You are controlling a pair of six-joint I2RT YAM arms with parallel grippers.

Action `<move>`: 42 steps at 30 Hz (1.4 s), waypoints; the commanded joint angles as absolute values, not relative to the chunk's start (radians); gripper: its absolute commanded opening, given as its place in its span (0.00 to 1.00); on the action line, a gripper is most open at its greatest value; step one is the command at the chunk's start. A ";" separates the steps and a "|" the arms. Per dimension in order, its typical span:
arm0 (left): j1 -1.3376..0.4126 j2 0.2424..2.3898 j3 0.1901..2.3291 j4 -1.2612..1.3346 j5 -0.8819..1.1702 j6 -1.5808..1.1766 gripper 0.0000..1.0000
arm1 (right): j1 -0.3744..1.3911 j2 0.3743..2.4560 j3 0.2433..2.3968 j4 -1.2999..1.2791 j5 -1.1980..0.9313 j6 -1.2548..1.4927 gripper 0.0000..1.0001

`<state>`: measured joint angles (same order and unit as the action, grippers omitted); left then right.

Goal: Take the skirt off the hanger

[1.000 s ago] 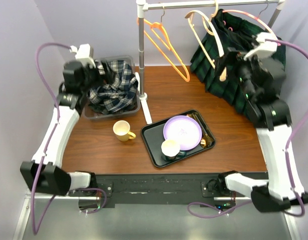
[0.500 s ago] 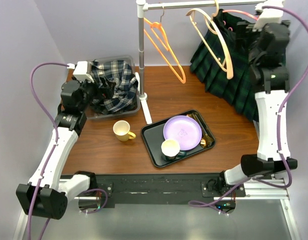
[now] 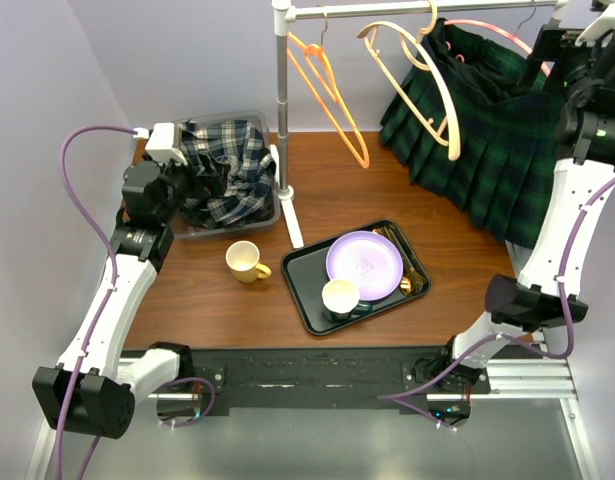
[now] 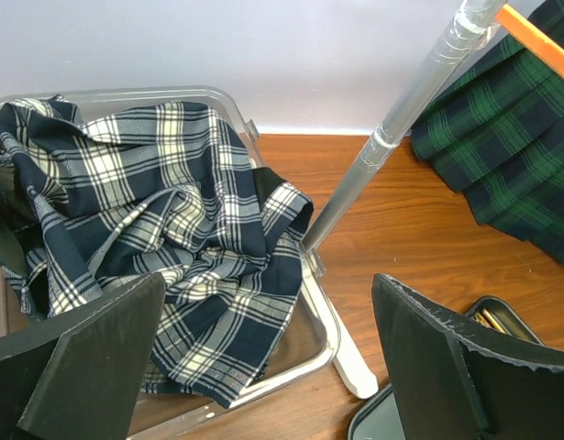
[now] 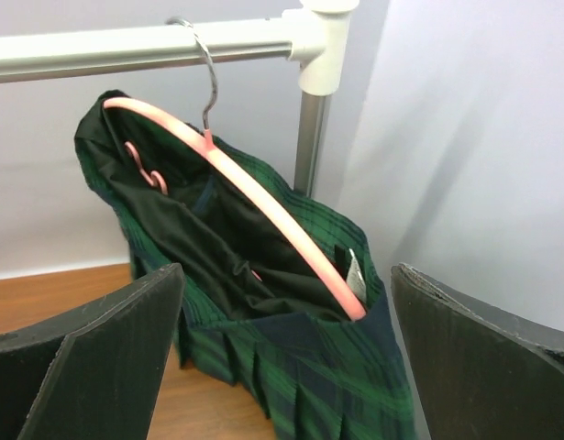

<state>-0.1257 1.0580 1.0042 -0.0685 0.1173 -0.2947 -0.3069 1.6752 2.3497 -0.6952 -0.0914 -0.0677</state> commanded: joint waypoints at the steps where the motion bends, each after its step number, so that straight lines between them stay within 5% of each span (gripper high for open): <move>1: -0.127 1.046 0.997 -0.015 0.106 -0.298 1.00 | -0.379 1.719 2.423 -0.698 -0.216 -0.008 0.99; 19: -0.127 1.051 0.999 -0.014 0.164 -0.314 1.00 | -0.439 1.855 2.447 -0.680 -0.471 0.043 0.98; 25: -0.127 1.046 0.992 0.025 0.181 -0.319 1.00 | -0.439 1.836 2.416 -0.666 -0.520 0.063 0.82; 42: -0.127 1.040 0.986 0.029 0.170 -0.319 1.00 | -0.408 1.741 2.277 -0.614 -0.552 0.121 0.55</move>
<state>-0.1257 1.0580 0.9932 -0.0170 0.1642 -0.3054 -0.4320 1.8099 2.3165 -0.6754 -0.5625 0.0978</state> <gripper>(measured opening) 0.997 0.578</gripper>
